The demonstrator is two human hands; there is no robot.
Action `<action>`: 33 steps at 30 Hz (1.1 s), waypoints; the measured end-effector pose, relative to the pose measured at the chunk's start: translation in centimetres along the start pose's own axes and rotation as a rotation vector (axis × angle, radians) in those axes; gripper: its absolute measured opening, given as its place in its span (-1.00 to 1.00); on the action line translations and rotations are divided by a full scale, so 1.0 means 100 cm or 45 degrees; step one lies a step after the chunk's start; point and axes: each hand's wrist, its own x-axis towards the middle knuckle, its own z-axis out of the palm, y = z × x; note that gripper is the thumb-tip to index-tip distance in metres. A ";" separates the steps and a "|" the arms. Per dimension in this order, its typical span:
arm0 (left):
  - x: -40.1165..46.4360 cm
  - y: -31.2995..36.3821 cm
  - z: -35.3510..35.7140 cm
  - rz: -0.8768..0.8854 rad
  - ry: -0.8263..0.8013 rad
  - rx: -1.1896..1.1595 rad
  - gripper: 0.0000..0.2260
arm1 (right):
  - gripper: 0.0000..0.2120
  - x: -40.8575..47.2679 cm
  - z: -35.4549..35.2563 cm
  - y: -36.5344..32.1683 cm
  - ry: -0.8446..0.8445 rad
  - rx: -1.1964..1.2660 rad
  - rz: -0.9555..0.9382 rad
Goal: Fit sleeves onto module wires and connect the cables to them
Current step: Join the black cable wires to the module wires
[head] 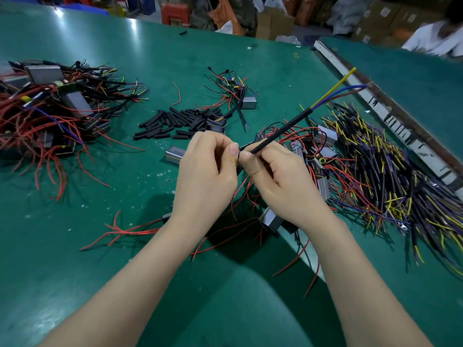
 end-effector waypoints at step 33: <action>0.016 -0.008 -0.016 -0.419 -0.539 -0.515 -0.77 | -0.83 0.001 -0.007 0.012 0.179 0.078 0.030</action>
